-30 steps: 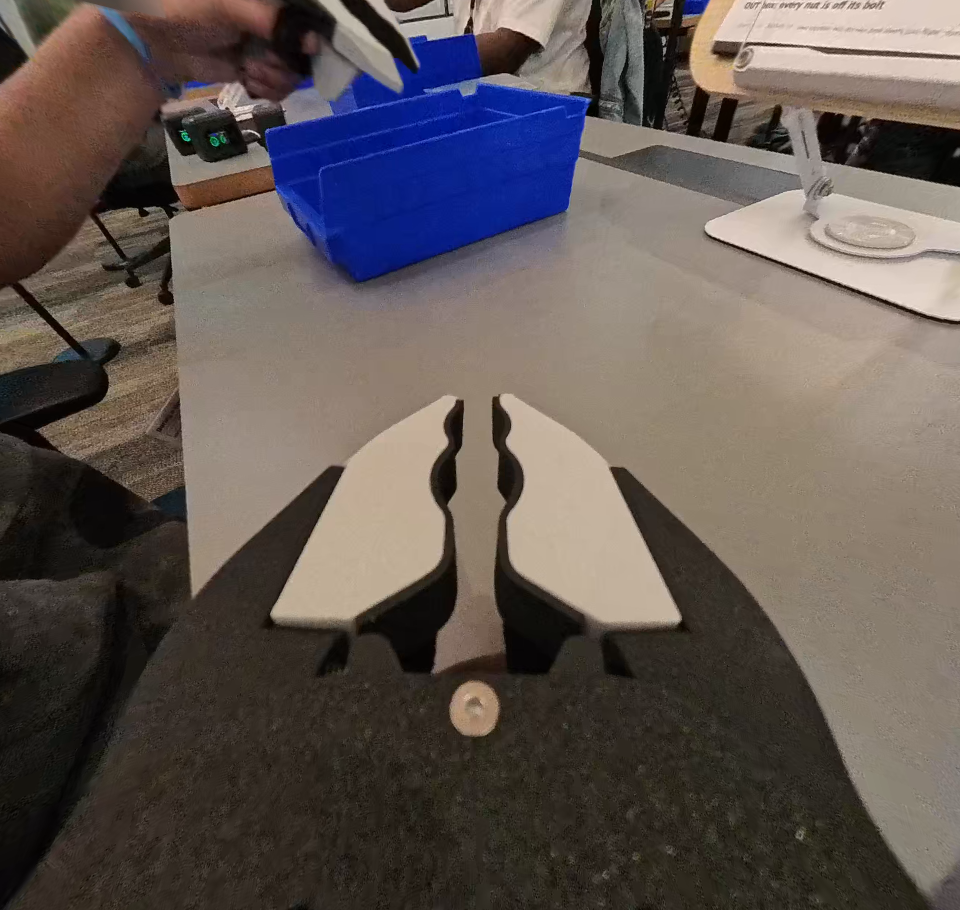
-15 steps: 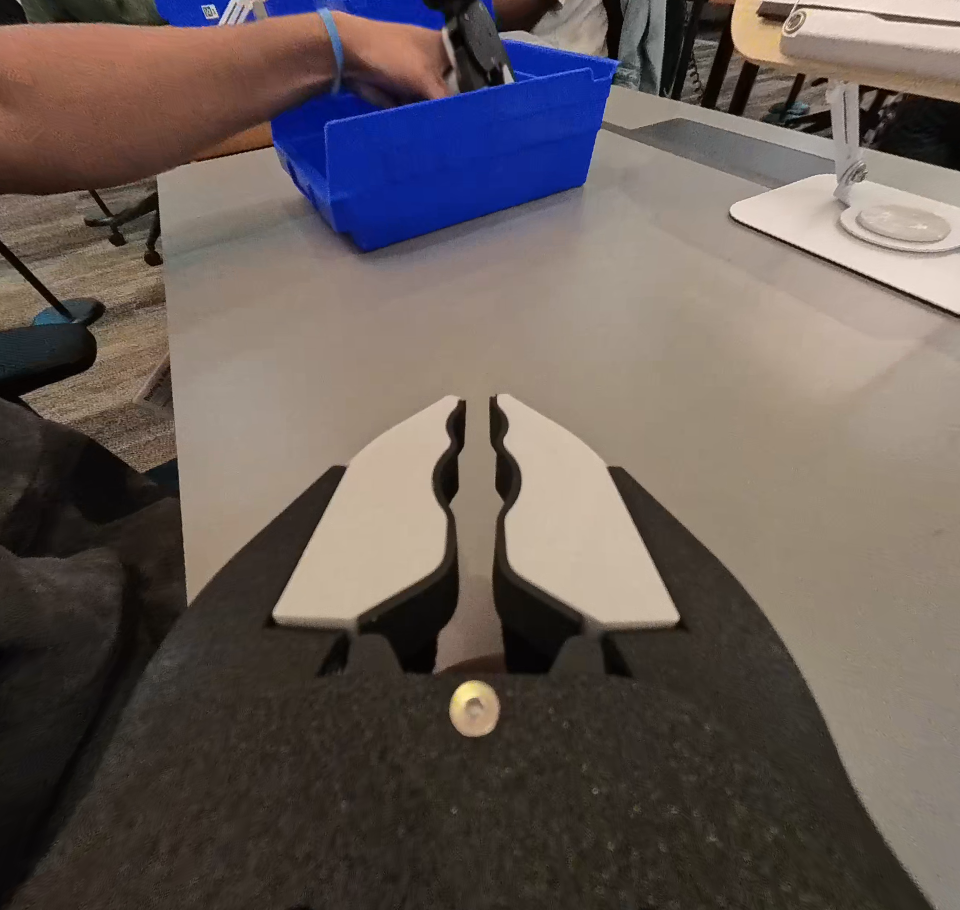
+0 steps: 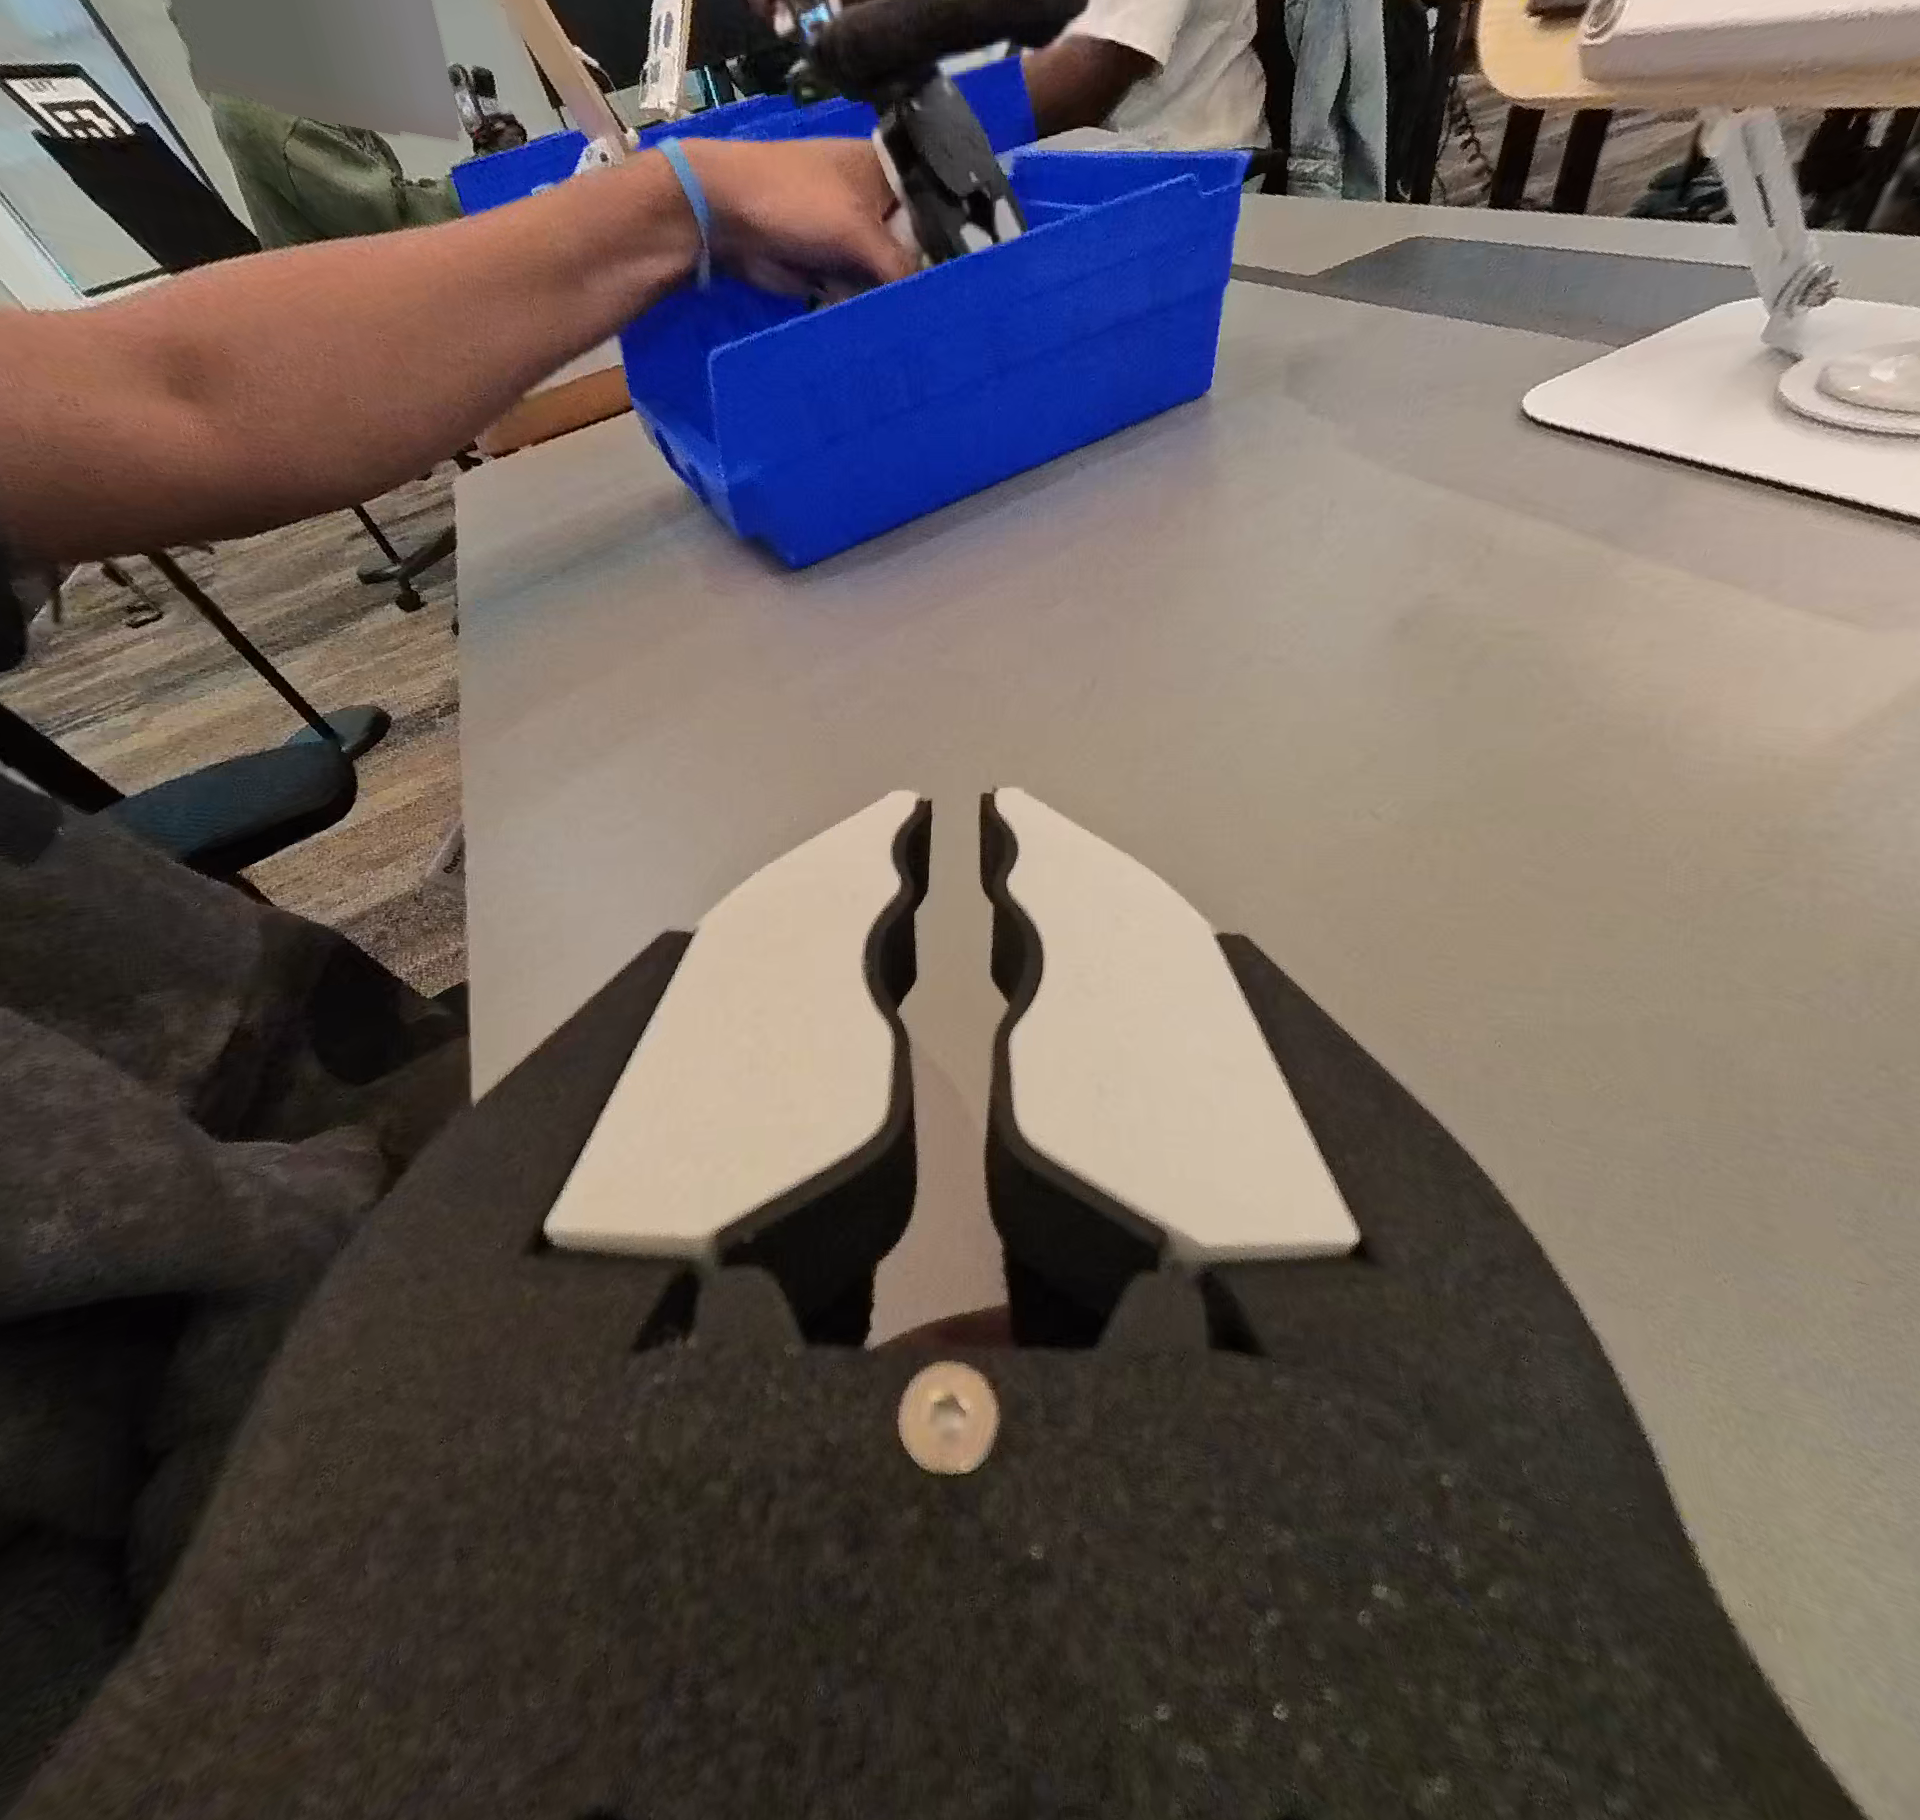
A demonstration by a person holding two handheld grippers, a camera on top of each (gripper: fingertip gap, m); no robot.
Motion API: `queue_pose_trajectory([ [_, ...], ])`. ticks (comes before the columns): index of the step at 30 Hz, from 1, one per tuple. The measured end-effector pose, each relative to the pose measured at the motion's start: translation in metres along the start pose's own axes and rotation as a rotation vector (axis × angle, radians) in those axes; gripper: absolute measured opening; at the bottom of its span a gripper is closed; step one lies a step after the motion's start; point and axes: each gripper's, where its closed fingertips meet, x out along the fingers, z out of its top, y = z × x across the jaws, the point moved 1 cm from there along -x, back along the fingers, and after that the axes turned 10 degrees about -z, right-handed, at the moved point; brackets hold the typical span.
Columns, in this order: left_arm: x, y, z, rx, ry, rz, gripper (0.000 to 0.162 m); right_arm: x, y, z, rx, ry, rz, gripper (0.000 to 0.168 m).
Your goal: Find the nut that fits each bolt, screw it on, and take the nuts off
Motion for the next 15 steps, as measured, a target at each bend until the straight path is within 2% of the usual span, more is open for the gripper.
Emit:
queue_pose_trajectory([
  [1,-0.005,-0.005,0.002,0.015,-0.008,0.010,0.010,0.000,0.002,0.000,-0.005,0.000,0.004,0.009],
  [4,-0.029,-0.024,0.012,0.069,-0.065,0.029,0.010,0.001,0.008,0.003,-0.036,-0.002,0.005,0.009],
  [5,-0.040,-0.034,0.018,0.086,-0.107,0.018,0.004,0.001,0.009,0.004,-0.046,-0.006,0.002,0.009],
  [8,-0.076,-0.076,0.042,0.155,-0.291,-0.068,0.004,0.004,0.011,0.016,-0.028,-0.028,0.016,0.009],
  [12,-0.117,-0.145,0.080,0.267,-0.512,-0.226,0.004,0.022,0.023,0.054,0.183,-0.037,0.219,0.014],
  [15,-0.133,-0.194,0.111,0.342,-0.649,-0.287,0.004,0.043,0.032,0.085,0.381,-0.025,0.388,0.027],
])
